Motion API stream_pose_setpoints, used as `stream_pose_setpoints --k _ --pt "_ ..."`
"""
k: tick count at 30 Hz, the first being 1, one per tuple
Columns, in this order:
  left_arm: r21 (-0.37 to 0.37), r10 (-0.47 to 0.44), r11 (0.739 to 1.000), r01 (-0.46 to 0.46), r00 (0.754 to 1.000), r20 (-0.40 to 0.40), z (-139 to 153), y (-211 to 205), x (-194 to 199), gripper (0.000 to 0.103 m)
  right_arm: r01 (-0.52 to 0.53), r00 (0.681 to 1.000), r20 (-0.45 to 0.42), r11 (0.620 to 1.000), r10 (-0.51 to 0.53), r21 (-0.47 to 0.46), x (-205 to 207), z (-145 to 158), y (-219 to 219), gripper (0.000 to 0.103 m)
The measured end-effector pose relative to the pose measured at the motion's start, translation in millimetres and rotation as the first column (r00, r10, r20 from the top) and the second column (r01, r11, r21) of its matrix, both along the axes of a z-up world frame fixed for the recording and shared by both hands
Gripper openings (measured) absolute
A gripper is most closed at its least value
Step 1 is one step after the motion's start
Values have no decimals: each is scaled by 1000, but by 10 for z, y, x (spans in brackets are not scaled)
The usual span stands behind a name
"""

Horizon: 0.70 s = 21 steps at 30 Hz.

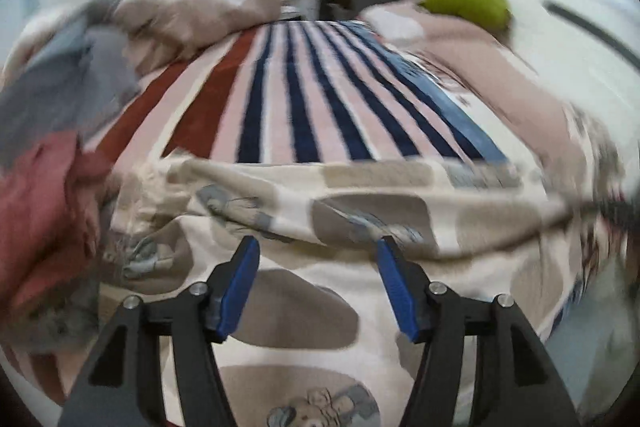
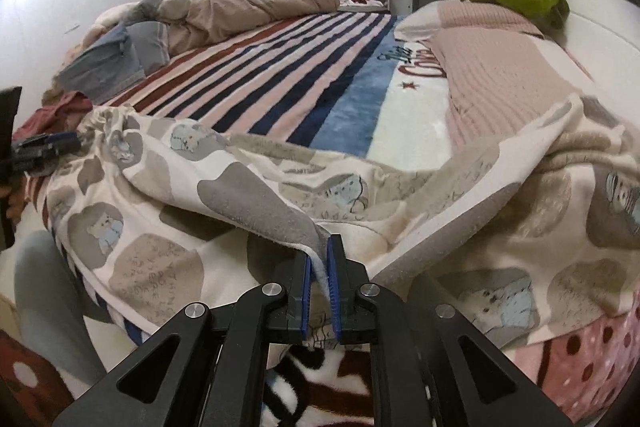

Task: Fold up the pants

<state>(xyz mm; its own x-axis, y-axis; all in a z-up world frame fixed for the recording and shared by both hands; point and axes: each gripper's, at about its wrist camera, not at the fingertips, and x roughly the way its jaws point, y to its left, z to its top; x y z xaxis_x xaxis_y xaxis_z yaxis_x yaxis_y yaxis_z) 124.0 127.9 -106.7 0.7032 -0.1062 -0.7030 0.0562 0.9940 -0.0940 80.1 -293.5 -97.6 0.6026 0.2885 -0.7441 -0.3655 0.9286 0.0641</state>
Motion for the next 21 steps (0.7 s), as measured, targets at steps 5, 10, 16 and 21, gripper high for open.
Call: stream_pose_setpoints --k 5,10,16,21 --pt "-93 108 990 -110 994 -23 -83 147 285 61 41 999 -25 998 -40 37 13 -150 -41 11" --pt "-128 231 962 -240 970 -79 -274 228 655 61 44 999 -11 998 -44 41 -3 -219 -38 33" --pt "-172 389 898 -405 913 -120 -478 437 788 49 28 1000 -12 996 -27 80 62 -209 -68 37" --pt "-165 411 888 -430 901 -137 -611 445 816 7 31 999 -11 991 -30 134 108 -206 -123 38"
